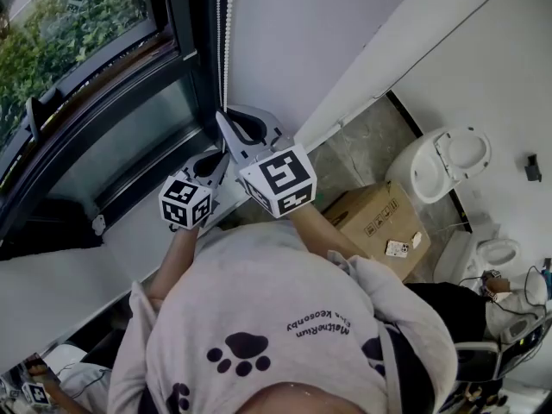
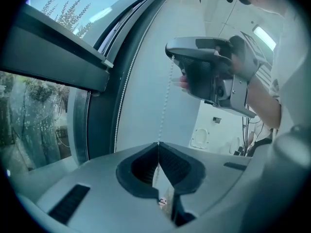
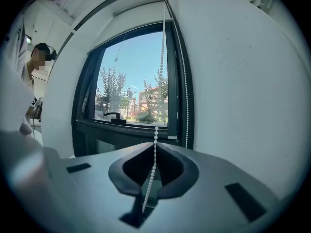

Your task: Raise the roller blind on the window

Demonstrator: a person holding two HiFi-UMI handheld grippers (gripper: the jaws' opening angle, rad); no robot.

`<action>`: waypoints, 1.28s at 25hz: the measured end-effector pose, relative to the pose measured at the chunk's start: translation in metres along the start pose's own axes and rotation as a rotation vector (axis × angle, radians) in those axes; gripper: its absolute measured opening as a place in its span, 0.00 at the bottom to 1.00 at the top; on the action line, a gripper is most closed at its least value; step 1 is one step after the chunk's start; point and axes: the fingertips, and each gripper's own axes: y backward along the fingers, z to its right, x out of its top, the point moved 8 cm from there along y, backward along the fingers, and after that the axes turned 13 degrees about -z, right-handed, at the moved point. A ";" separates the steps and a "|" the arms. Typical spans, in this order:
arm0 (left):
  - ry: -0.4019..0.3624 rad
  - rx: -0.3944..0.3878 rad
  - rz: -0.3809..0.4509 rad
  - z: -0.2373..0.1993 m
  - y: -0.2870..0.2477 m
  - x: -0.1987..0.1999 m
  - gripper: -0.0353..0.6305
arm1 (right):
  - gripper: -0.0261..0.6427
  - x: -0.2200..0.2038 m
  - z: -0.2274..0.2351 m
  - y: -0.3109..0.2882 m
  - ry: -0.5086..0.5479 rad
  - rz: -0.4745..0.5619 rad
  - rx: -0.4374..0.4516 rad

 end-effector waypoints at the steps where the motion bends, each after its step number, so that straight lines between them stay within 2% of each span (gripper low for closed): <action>1: -0.007 0.004 0.000 0.000 0.000 0.000 0.07 | 0.06 0.000 0.000 0.000 0.000 0.002 -0.001; 4: -0.041 0.014 -0.005 0.000 0.000 0.001 0.07 | 0.06 0.000 0.000 -0.001 0.000 0.007 -0.003; 7: -0.039 0.001 -0.008 0.003 0.000 0.001 0.07 | 0.06 0.001 0.000 0.001 0.001 0.011 -0.004; 11: -0.033 -0.007 0.035 0.005 0.009 0.008 0.08 | 0.06 0.001 0.001 0.000 -0.001 0.014 -0.004; 13: -0.030 -0.015 0.067 0.006 0.016 0.018 0.22 | 0.06 0.001 0.002 0.000 -0.002 0.017 -0.005; 19: -0.013 0.020 0.165 0.000 0.053 0.058 0.20 | 0.06 -0.001 0.003 -0.002 -0.007 0.021 -0.006; 22: -0.013 0.007 0.209 0.001 0.075 0.085 0.19 | 0.06 -0.001 0.003 -0.001 -0.010 0.023 -0.006; 26: -0.051 -0.005 0.274 0.007 0.101 0.123 0.19 | 0.06 -0.001 0.003 -0.001 -0.014 0.023 -0.007; 32: -0.142 -0.040 0.326 0.024 0.114 0.172 0.18 | 0.06 -0.002 0.005 -0.003 -0.016 0.020 -0.004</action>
